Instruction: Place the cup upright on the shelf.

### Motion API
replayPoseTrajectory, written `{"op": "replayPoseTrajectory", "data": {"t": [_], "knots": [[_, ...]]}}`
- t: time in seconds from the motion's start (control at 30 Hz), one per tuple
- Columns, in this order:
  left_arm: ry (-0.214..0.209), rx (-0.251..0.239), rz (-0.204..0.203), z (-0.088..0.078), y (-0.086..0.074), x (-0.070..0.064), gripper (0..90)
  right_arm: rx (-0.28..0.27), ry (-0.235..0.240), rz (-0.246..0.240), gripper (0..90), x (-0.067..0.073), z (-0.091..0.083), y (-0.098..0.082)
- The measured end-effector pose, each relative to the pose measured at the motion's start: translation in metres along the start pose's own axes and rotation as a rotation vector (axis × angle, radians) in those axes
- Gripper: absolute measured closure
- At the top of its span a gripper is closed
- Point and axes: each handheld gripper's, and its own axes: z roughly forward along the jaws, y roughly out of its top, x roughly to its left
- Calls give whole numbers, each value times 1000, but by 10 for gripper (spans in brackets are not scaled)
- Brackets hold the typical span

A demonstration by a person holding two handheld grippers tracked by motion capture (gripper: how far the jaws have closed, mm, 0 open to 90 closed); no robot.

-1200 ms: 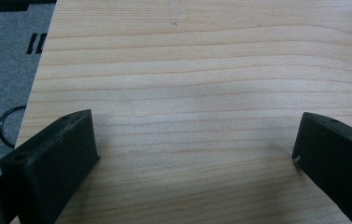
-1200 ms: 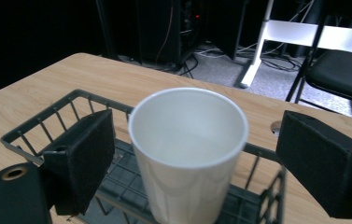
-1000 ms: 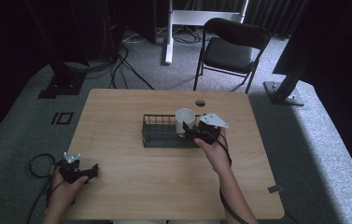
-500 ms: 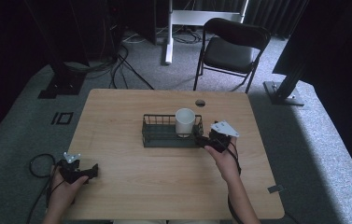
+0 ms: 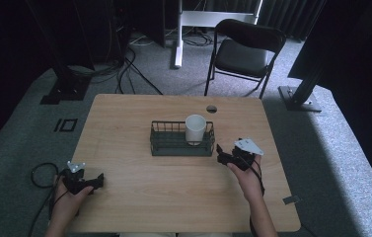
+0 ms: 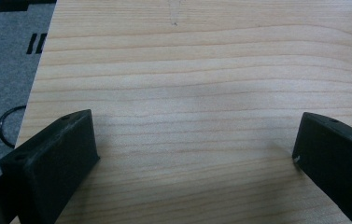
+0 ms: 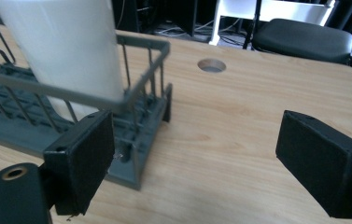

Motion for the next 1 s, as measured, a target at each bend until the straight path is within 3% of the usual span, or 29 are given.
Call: {"op": "replayPoseTrajectory", "data": {"t": [0.37, 1.0], "knots": [[0, 0, 0, 0, 0, 0, 1, 49, -23, 43, 116, -15, 0, -23], [0, 0, 0, 0, 0, 0, 1, 131, -97, 74, 116, -46, -10, -54]]}}
